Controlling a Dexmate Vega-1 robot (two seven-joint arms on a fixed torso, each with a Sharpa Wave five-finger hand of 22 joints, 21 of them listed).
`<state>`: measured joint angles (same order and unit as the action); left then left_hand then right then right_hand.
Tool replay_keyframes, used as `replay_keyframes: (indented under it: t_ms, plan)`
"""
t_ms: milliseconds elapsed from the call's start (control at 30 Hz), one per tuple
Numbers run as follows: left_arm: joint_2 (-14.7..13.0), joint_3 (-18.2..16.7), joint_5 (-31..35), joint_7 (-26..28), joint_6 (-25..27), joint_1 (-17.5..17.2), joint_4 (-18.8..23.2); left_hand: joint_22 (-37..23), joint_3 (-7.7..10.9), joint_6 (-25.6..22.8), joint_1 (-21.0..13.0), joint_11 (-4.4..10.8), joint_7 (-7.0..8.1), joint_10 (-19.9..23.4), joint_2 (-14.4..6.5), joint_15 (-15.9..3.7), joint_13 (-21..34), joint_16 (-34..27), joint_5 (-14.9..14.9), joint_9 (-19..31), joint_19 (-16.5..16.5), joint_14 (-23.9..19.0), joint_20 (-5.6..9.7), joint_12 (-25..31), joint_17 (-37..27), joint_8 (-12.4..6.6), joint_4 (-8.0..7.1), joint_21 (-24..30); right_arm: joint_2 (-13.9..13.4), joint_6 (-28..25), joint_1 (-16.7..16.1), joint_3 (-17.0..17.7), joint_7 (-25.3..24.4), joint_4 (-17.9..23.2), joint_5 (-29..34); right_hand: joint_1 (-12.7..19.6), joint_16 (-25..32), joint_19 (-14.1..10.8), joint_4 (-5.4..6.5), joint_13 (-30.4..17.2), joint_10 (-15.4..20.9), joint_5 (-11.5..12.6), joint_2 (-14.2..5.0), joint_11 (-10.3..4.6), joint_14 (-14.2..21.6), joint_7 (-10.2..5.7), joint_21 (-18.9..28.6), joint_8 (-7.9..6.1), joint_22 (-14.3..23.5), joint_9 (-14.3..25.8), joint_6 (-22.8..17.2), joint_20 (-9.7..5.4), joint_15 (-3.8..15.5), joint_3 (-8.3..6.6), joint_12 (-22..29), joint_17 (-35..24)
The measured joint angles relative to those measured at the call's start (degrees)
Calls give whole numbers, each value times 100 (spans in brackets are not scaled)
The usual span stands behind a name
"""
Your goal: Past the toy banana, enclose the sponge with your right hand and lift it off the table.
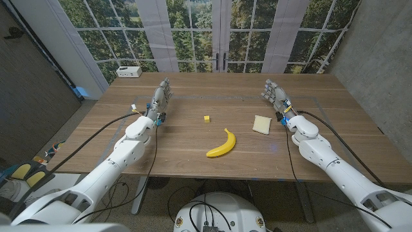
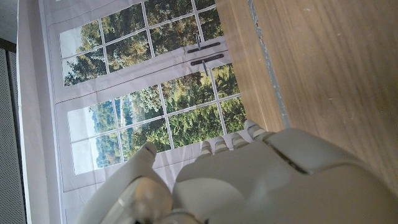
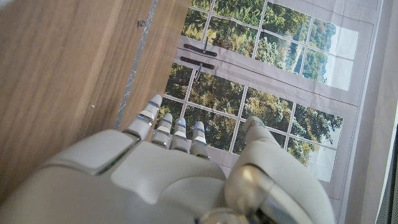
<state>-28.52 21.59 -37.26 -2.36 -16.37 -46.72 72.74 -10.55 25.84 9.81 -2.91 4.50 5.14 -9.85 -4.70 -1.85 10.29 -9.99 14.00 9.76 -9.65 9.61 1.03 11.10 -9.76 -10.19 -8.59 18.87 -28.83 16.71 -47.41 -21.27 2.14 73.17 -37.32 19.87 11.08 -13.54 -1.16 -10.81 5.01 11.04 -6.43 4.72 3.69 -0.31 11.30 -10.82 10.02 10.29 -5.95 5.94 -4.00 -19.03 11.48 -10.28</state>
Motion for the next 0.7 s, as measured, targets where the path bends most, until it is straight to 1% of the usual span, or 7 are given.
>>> replay_keyframes:
  t_ms: [133,167,267,467,600,700]
  plan:
    - [0,0,-3,-16,1,0,0,0,0,0,0,0,0,0,0,0,1,0,0,-1,0,0,0,0,0,0,0,0,15,0,21,-2,0,-40,0,-1,0,0,-23,0,0,0,1,0,0,0,0,0,0,0,0,0,0,-23,0,0]
    - [36,9,-5,-27,1,63,-90,0,0,0,0,0,0,0,0,0,1,0,-1,0,0,0,0,0,0,0,0,0,19,0,30,-3,4,-53,-5,0,0,0,-23,0,0,0,2,0,0,0,0,0,0,0,0,0,0,-23,0,0]
    - [56,15,-11,-64,1,104,-162,1,0,0,0,0,-1,0,0,0,0,0,-1,-1,0,0,0,0,0,0,0,0,25,0,54,-7,5,-75,-6,21,0,1,-23,0,0,0,24,0,0,0,0,0,0,0,0,0,0,-23,0,0]
    - [73,23,-20,-144,-13,146,-227,1,0,0,0,0,-1,1,0,1,0,0,-2,-1,0,-1,0,0,1,-22,0,-1,26,0,99,-25,5,-90,4,52,0,1,-47,1,0,0,-7,0,-1,0,0,0,-1,-1,0,0,0,-47,0,1]
    - [112,41,-27,-190,-27,243,-386,1,0,0,0,-1,-1,1,0,1,0,0,21,-1,1,-1,-1,0,1,-22,0,-1,-17,-96,116,-45,-69,-55,126,75,0,1,-63,1,0,0,16,0,-1,-22,0,0,-1,-1,-21,0,1,-63,0,1]
    - [131,55,-32,-245,-32,293,-456,1,0,21,0,0,19,1,0,1,0,0,21,-2,1,-1,0,33,1,-22,0,-1,-95,-209,128,-71,-128,40,203,75,0,1,-84,1,0,0,16,-1,-1,-31,0,0,-1,-1,-31,0,1,-42,0,1]
